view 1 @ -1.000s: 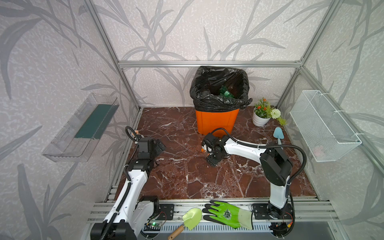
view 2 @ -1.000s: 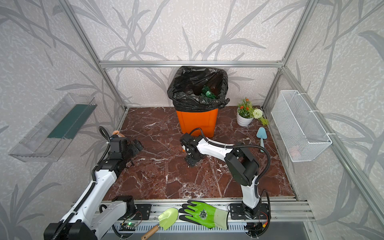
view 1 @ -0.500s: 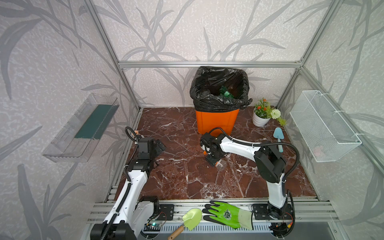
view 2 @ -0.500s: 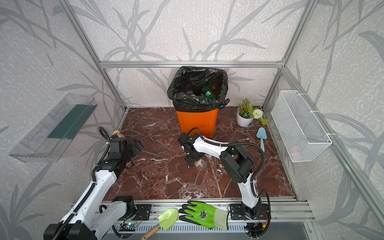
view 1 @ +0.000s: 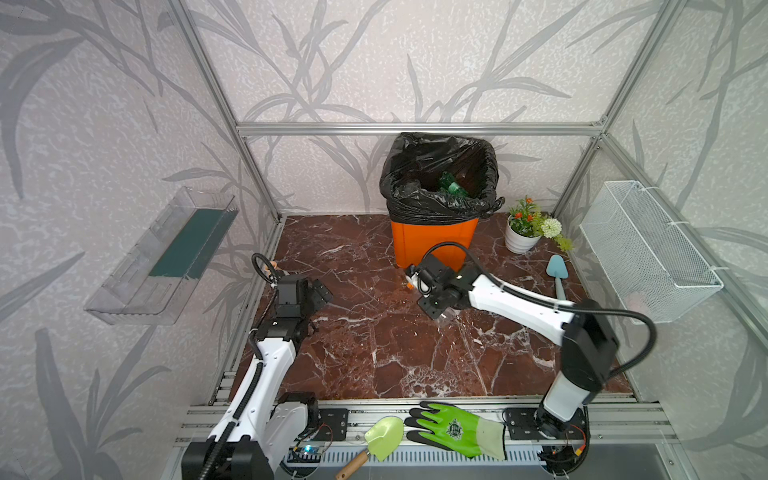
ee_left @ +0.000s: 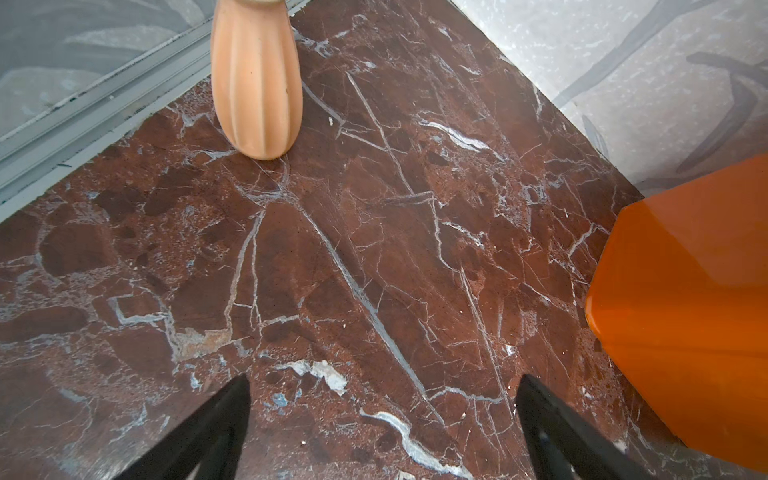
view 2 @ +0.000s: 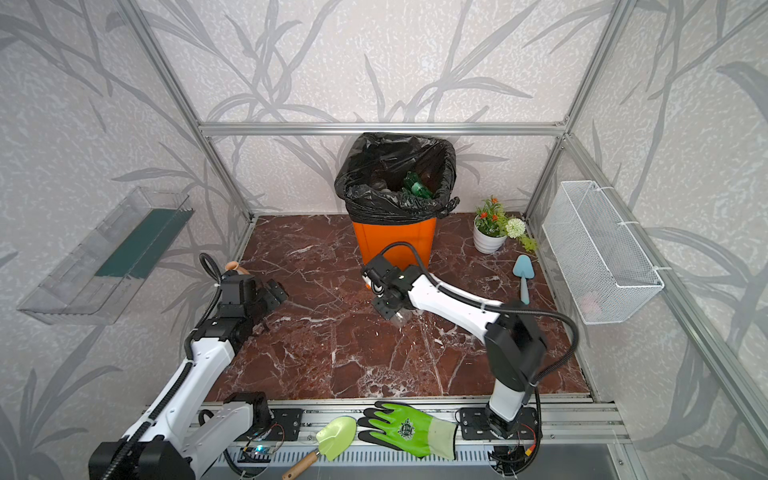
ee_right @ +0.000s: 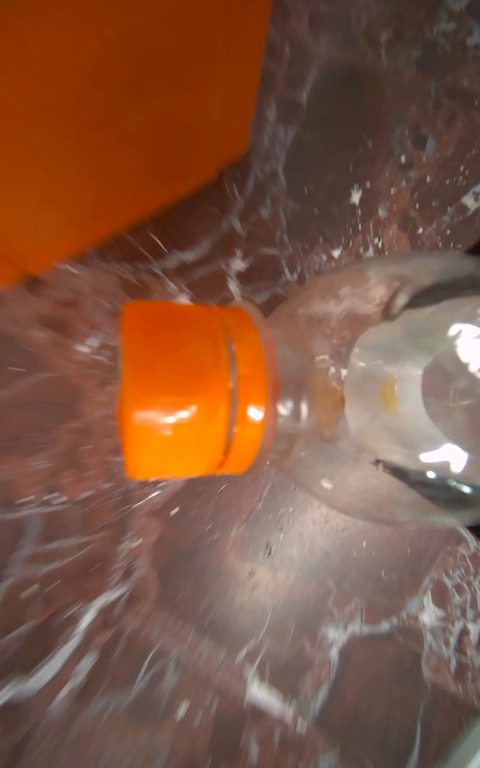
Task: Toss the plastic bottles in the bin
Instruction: 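Lift the orange-capped bottle over the bin and open the right gripper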
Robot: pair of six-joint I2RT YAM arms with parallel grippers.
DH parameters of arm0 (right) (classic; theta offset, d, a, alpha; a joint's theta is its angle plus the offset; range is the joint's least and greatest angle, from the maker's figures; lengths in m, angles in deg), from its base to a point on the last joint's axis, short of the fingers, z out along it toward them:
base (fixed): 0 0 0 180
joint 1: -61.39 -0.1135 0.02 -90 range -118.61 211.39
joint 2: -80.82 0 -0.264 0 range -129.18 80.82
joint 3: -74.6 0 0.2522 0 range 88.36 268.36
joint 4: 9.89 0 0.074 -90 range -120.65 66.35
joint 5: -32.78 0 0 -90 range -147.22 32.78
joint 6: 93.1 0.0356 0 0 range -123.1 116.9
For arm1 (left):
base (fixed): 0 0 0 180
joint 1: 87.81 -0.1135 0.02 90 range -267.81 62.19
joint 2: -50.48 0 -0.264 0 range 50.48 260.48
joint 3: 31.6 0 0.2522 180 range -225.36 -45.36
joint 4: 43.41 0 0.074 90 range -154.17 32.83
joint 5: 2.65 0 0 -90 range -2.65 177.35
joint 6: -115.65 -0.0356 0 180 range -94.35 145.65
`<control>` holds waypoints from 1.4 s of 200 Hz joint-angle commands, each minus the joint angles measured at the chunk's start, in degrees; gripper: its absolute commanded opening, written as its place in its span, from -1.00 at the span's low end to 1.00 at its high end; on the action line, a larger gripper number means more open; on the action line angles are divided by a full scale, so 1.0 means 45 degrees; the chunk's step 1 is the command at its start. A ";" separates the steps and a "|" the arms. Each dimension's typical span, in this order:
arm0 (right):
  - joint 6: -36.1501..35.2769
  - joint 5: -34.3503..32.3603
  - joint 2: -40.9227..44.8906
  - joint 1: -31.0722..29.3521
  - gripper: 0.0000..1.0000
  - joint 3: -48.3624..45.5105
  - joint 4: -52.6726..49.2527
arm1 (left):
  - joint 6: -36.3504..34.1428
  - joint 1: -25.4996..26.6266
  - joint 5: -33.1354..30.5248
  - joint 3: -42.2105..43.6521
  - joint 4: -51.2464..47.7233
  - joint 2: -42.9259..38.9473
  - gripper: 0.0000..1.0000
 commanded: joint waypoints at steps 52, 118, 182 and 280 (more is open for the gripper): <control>-0.2508 -0.1334 1.0239 -0.0015 -0.18 -0.5939 1.3383 | -0.0873 0.0128 0.0961 -0.0518 0.0834 -0.0989 0.98; -0.5558 -0.0907 1.1412 -0.0015 -0.17 -0.5991 1.9303 | -0.0504 0.0223 0.1048 -0.0431 0.0825 -0.1115 0.98; 0.0958 0.2959 0.2924 0.4974 0.00 0.2380 1.1534 | -0.0886 0.0631 0.1495 -0.0637 0.1135 -0.0839 0.98; 0.0186 0.2042 0.2281 0.5653 0.96 0.5495 0.7651 | -0.0944 0.0851 0.1422 -0.0702 0.0840 -0.0686 0.98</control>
